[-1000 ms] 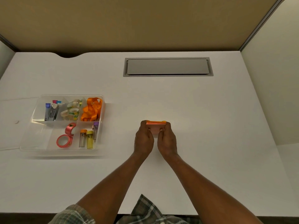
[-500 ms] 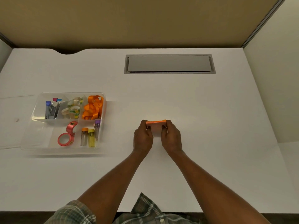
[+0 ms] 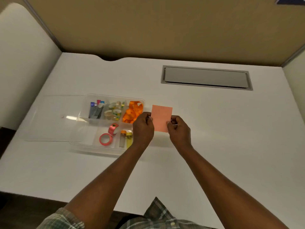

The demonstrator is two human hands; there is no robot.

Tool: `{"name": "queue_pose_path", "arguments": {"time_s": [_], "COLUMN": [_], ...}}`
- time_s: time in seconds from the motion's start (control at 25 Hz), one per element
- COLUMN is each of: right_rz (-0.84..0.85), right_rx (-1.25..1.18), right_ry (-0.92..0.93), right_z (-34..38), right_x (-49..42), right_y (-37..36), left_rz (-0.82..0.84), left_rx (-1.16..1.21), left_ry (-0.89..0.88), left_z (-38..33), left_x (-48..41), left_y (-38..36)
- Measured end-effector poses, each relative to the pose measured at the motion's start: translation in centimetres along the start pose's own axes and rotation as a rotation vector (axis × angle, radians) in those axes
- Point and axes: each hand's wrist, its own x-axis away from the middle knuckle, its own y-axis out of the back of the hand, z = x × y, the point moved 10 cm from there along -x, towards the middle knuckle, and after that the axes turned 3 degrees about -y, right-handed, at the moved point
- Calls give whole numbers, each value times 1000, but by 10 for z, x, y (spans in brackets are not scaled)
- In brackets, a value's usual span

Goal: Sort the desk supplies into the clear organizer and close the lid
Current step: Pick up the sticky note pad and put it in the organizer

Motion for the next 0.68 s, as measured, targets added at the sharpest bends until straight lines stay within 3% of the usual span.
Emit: {"name": "queue_pose_path", "arguments": {"time_s": [0.12, 0.24, 0.4, 0.68], "right_rz": [37, 69, 113, 104], "right_rx": [11, 206, 363, 400], "right_ry": [54, 123, 51, 20], "right_z": [28, 36, 26, 20], "right_x": [8, 18, 32, 42], "right_y": [-51, -104, -154, -176], "left_rz": [-79, -156, -256, -185], "left_rx": [-2, -46, -171, -370], "left_ry": [66, 181, 329, 382], "left_z": [32, 80, 147, 189], "left_x": [-13, -21, -27, -42], "left_y": [65, 132, 211, 245]}}
